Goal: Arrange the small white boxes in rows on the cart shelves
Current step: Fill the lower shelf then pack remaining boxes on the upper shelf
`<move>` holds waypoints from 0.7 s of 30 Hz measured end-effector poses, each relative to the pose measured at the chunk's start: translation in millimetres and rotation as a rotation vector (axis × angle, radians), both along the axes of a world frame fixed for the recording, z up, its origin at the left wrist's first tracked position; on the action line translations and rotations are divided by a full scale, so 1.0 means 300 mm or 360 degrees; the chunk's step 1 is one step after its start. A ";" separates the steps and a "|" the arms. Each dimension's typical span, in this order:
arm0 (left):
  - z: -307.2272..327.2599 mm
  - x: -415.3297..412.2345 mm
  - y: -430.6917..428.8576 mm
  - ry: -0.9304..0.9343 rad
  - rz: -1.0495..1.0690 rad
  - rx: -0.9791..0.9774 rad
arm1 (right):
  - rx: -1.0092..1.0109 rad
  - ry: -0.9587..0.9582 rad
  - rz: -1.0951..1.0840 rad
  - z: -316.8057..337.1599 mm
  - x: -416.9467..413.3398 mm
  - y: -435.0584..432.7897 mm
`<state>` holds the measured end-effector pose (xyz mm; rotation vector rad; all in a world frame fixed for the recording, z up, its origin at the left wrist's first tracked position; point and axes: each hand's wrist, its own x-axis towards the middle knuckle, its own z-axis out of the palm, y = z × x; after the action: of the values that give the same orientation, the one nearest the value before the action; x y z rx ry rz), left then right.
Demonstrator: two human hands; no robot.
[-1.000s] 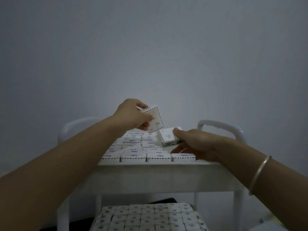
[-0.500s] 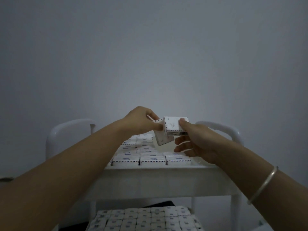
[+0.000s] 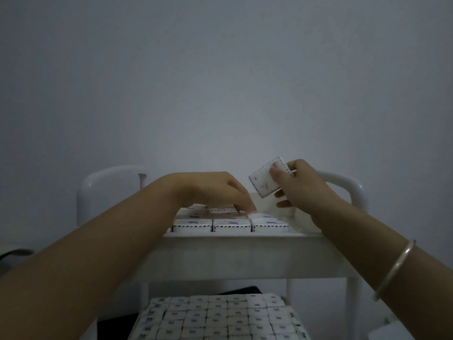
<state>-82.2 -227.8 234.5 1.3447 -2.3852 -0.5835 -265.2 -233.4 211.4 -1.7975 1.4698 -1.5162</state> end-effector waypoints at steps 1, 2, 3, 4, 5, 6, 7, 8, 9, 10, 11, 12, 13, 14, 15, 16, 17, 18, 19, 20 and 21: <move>0.001 -0.001 0.006 0.0013 0.0015 -0.0004 | -0.0081 0.0088 -0.0016 -0.004 -0.005 0.000; 0.002 -0.001 0.009 0.0035 0.0046 -0.0030 | -0.0117 0.0161 0.0018 -0.008 -0.007 0.003; 0.001 -0.002 0.010 0.0062 0.0085 -0.0070 | -0.0108 0.0238 0.0084 -0.012 -0.006 0.007; -0.001 -0.003 0.010 0.0095 0.0122 -0.0114 | -0.0070 0.0342 0.0149 -0.016 -0.002 0.012; -0.005 -0.003 0.011 0.0130 0.0156 -0.0156 | -0.0011 0.0464 0.0207 -0.019 0.005 0.018; -0.009 -0.004 0.011 0.0165 0.0180 -0.0191 | 0.0048 0.0552 0.0263 -0.022 0.013 0.023; -0.013 -0.004 0.011 0.0195 0.0192 -0.0216 | 0.0103 0.0572 0.0313 -0.022 0.021 0.026; -0.016 -0.005 0.012 0.0219 0.0198 -0.0226 | 0.0156 0.0541 0.0349 -0.017 0.027 0.030; -0.018 -0.004 0.013 0.0242 0.0201 -0.0219 | 0.0201 0.0507 0.0358 -0.011 0.031 0.033; -0.020 -0.001 0.015 0.0265 0.0207 -0.0208 | 0.0245 0.0501 0.0353 -0.005 0.033 0.038; -0.021 0.003 0.013 0.0288 0.0220 -0.0211 | 0.0285 0.0536 0.0352 0.000 0.037 0.042; -0.022 0.008 0.012 0.0324 0.0241 -0.0235 | 0.0314 0.0624 0.0358 0.004 0.042 0.046; -0.023 0.013 0.010 0.0376 0.0269 -0.0276 | 0.0329 0.0763 0.0374 0.006 0.048 0.046; -0.024 0.019 0.008 0.0441 0.0302 -0.0327 | 0.0337 0.0912 0.0396 0.007 0.053 0.045; -0.026 0.025 0.007 0.0503 0.0337 -0.0380 | 0.0338 0.1027 0.0411 0.005 0.058 0.044; -0.028 0.030 0.007 0.0554 0.0366 -0.0428 | 0.0337 0.1107 0.0415 0.004 0.059 0.043; -0.030 0.034 0.011 0.0592 0.0383 -0.0469 | 0.0331 0.1158 0.0409 0.003 0.058 0.040; -0.031 0.037 0.017 0.0625 0.0387 -0.0504 | 0.0323 0.1178 0.0393 0.003 0.054 0.036; -0.032 0.040 0.026 0.0659 0.0380 -0.0534 | 0.0318 0.1157 0.0368 0.003 0.051 0.031; -0.035 0.044 0.039 0.0689 0.0370 -0.0564 | 0.0328 0.1090 0.0344 0.002 0.049 0.026; -0.038 0.048 0.058 0.0707 0.0362 -0.0599 | 0.0347 0.0989 0.0331 0.000 0.050 0.022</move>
<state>-67.7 -210.5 223.0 1.1538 -1.8418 -0.3063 -250.2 -226.8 211.4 -2.3071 1.5587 -0.6869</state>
